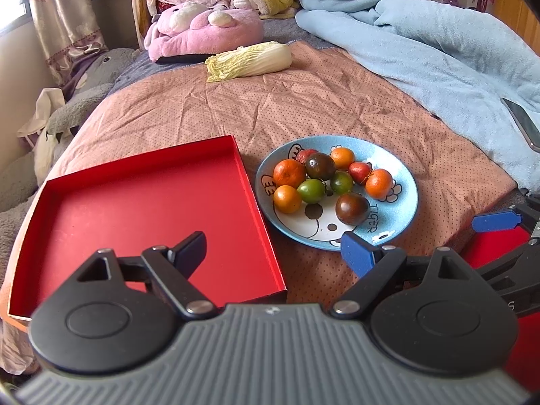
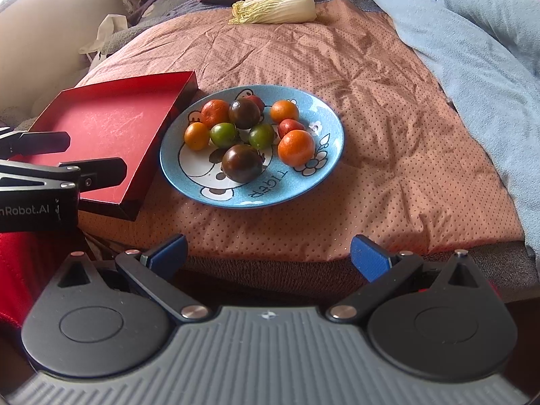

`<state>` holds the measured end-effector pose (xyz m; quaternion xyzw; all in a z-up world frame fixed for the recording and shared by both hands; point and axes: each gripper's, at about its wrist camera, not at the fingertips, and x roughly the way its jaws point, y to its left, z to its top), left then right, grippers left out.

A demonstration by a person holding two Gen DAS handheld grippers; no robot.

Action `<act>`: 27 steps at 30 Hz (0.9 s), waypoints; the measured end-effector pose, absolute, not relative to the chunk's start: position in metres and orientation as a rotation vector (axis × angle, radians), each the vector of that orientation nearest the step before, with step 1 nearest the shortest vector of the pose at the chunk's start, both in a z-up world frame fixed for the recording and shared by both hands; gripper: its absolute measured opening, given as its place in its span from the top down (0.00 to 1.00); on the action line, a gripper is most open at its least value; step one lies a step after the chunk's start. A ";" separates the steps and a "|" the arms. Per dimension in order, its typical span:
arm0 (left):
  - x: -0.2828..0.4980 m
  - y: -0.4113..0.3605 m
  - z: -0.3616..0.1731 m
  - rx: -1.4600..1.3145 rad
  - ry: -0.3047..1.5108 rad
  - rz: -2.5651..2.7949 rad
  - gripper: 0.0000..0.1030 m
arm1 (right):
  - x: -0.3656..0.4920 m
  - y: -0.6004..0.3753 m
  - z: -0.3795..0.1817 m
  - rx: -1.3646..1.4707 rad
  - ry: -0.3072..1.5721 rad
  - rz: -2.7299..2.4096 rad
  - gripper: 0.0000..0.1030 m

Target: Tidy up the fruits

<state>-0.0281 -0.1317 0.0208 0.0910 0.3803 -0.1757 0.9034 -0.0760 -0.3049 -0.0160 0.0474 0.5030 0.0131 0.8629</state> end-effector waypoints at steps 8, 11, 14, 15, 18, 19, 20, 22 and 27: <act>-0.028 -0.133 0.019 0.185 0.792 -0.366 0.14 | -0.076 -0.304 -0.017 0.099 1.059 0.031 0.00; -0.028 -0.133 0.019 0.187 0.790 -0.366 0.14 | -0.076 -0.304 -0.018 0.102 1.061 0.031 0.00; -0.028 -0.133 0.019 0.186 0.790 -0.366 0.14 | -0.076 -0.304 -0.018 0.104 1.062 0.034 0.00; -0.028 -0.133 0.019 0.187 0.791 -0.366 0.14 | -0.076 -0.304 -0.019 0.105 1.063 0.036 0.00; -0.028 -0.134 0.019 0.186 0.790 -0.366 0.14 | -0.076 -0.303 -0.020 0.106 1.063 0.039 0.00; -0.028 -0.134 0.019 0.187 0.790 -0.366 0.14 | -0.077 -0.303 -0.020 0.108 1.063 0.039 0.00; -0.028 -0.134 0.019 0.187 0.790 -0.365 0.14 | -0.077 -0.303 -0.020 0.109 1.063 0.039 0.00; -0.028 -0.134 0.019 0.186 0.791 -0.367 0.14 | -0.077 -0.303 -0.020 0.112 1.063 0.040 0.00; -0.028 -0.135 0.019 0.187 0.792 -0.366 0.14 | -0.077 -0.303 -0.021 0.112 1.063 0.039 0.00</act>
